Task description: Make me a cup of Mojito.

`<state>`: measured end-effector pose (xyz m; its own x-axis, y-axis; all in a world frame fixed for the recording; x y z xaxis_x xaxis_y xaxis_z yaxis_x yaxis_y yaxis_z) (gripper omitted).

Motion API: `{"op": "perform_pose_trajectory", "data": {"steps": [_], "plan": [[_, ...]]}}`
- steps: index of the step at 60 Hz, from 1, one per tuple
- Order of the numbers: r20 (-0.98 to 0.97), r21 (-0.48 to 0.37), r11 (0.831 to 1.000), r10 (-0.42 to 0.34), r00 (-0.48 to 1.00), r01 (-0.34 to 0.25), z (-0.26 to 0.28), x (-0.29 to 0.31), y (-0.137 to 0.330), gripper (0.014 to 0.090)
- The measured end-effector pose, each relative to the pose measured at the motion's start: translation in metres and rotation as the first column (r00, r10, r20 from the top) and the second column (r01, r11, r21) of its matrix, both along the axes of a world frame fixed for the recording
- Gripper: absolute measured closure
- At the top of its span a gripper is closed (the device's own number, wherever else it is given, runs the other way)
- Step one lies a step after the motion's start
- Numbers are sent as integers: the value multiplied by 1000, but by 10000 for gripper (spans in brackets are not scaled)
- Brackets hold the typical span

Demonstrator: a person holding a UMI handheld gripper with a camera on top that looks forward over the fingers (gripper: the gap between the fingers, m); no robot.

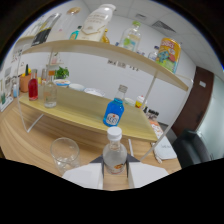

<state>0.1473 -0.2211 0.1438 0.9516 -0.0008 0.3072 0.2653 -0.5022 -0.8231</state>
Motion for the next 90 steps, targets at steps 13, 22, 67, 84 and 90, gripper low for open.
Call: {"op": "perform_pose_trajectory", "data": {"steps": [13, 22, 67, 84, 90], "plan": [[533, -44, 987, 156, 832, -157, 19, 5, 15, 718], [784, -119, 963, 241, 572, -243, 34, 1, 22, 714], [892, -436, 867, 381, -241, -243, 53, -27, 28, 714], [862, -141, 924, 292, 415, -356, 87, -30, 17, 715], [620, 29, 955, 216, 754, -297, 93, -23, 9, 711]]}}
